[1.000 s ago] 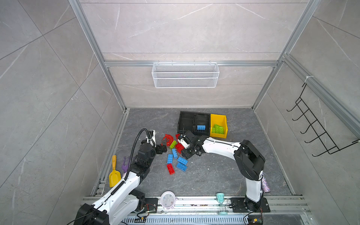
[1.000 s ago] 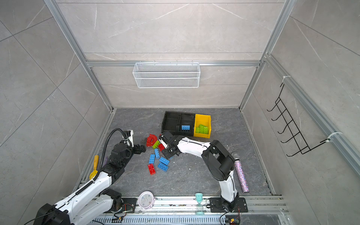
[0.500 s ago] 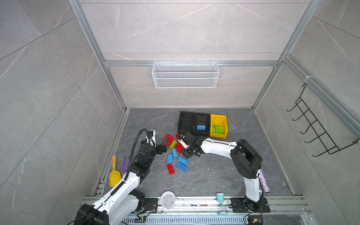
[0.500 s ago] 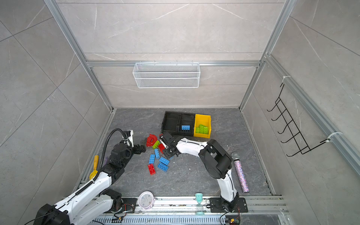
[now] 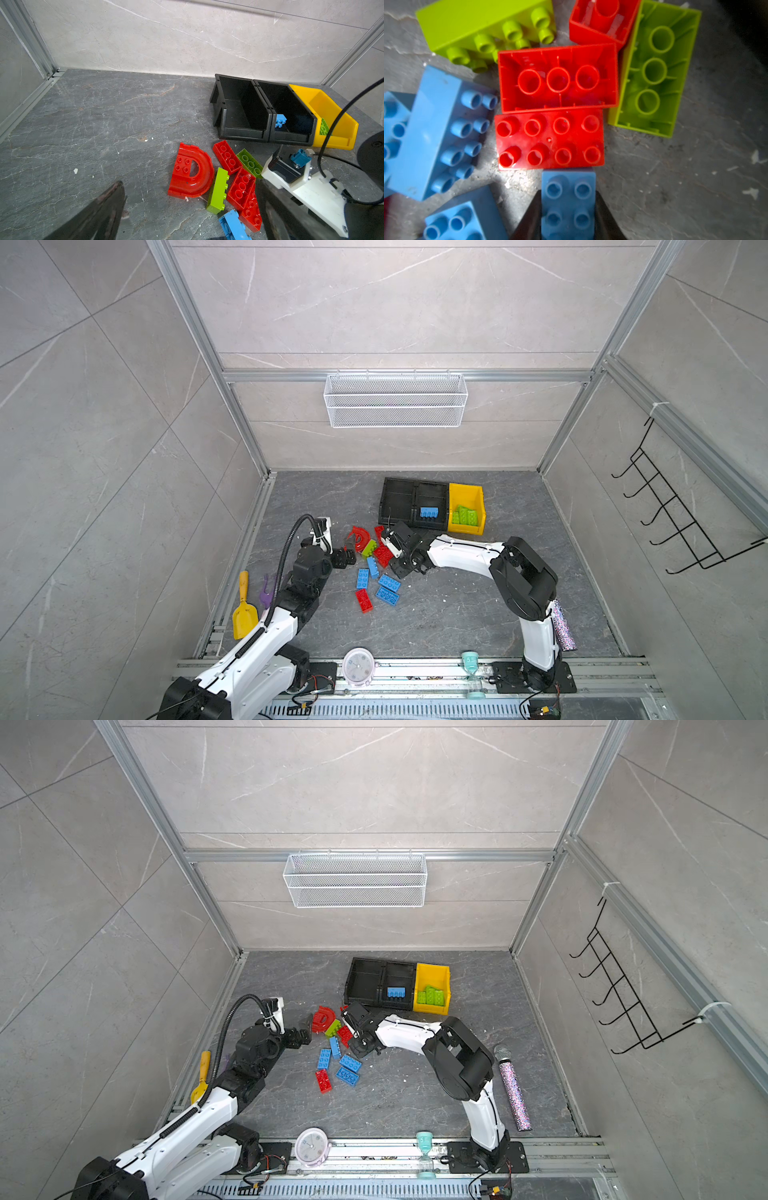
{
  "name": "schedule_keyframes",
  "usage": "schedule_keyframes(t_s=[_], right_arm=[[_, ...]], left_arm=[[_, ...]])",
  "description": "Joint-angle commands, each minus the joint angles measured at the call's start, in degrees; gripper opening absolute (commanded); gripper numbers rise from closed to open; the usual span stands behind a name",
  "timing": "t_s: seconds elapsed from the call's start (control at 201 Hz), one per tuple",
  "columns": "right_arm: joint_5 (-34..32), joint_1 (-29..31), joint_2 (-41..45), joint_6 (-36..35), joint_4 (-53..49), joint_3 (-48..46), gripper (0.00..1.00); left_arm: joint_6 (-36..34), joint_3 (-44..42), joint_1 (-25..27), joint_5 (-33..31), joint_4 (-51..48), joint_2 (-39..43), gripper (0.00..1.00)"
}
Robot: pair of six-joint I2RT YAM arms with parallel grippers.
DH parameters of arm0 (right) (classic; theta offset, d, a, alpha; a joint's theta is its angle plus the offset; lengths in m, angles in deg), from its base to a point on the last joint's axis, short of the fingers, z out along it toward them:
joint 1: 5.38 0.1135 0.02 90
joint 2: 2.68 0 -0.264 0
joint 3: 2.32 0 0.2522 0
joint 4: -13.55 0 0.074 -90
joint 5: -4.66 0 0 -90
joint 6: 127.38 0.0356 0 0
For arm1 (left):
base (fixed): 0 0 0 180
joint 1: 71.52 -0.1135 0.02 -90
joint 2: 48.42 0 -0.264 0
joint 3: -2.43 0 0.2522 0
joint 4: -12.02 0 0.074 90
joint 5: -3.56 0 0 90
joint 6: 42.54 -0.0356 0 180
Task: Sort the legos into containers by color
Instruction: 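Carry the blue brick over the black bin and release it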
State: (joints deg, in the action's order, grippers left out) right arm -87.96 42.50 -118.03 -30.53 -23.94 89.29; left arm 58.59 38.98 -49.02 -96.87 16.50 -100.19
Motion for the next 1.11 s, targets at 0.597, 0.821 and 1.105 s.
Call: schedule_keyframes(t_s=[0.597,0.821,1.105], right_arm=[[7.63,-21.55,0.66,-1.43,-2.46,15.64,0.18],[7.29,-24.47,-6.72,0.13,-3.29,25.6,0.2],[6.95,-26.21,-12.21,1.19,-6.76,34.01,0.33]], left_arm=[[-0.41,0.16,-0.05,0.33,2.87,-0.18,1.0],[-0.12,-0.32,-0.09,2.16,4.32,-0.35,1.0],[0.26,-0.45,-0.1,2.04,4.61,-0.33,1.0]])
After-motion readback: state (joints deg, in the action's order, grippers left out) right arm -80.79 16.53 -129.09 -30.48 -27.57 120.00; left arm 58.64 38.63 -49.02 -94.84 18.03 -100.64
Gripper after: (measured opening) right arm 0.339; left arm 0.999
